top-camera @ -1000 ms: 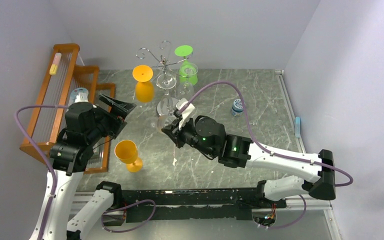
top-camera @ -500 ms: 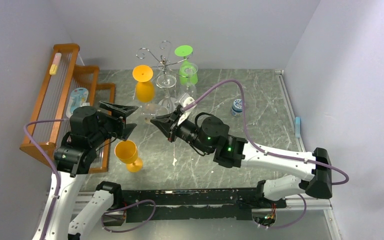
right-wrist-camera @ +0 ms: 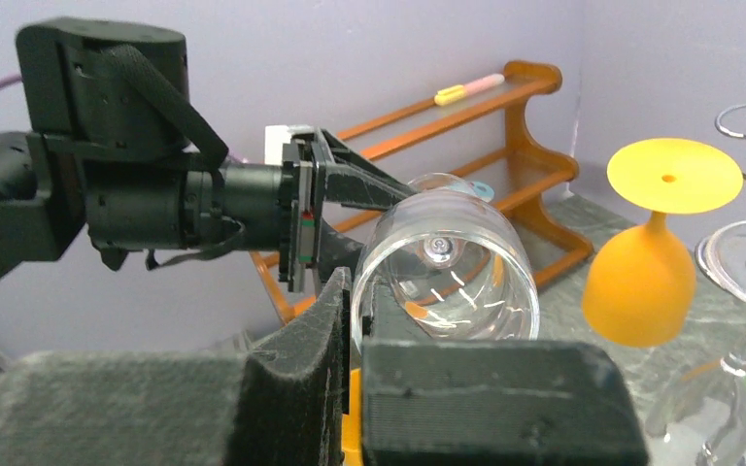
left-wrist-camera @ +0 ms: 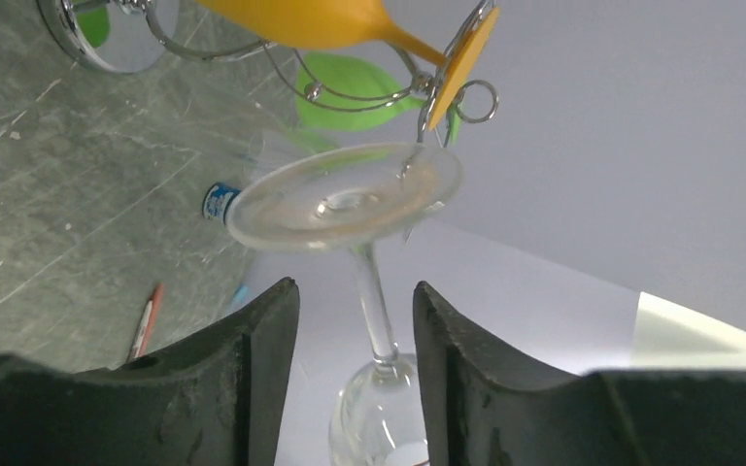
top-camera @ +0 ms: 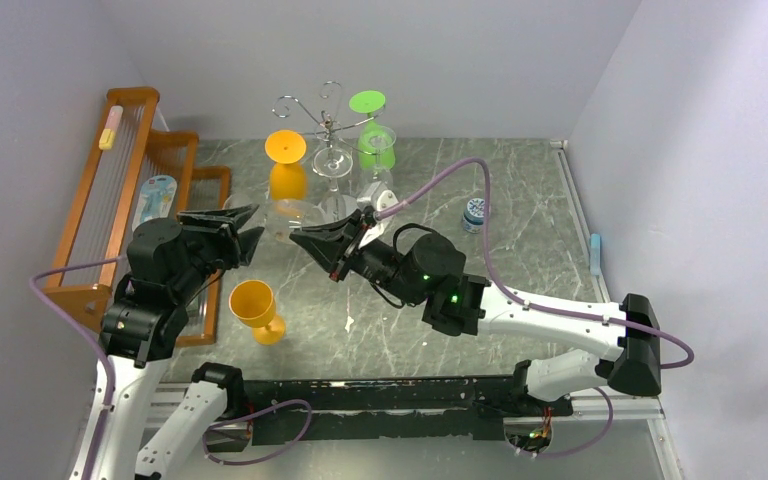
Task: Place the wine glass upside down on the wine glass rack
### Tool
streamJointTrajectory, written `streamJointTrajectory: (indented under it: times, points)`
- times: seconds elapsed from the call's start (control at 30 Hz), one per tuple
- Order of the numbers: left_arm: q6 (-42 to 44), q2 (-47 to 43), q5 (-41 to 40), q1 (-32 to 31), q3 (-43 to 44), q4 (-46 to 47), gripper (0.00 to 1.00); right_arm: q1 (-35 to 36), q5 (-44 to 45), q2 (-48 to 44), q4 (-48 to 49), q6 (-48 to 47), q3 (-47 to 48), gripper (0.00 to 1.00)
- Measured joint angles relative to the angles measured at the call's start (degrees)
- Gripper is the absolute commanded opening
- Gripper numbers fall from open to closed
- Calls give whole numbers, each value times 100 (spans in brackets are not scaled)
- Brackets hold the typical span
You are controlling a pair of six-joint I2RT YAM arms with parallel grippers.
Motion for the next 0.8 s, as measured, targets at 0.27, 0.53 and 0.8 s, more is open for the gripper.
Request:
streamJointTrajectory:
  times: [0.27,0.53,0.8]
  points:
    - [-302,55,-229,0,-4,282,34,0,-129,44,341,251,-90,0]
    - [-367,166,-380,0,31,387,10,-7,-129,44,566,341,-175,0]
    - [-396,164,-516,0,50,557,5,-9,-153,42,660,485,-297,10]
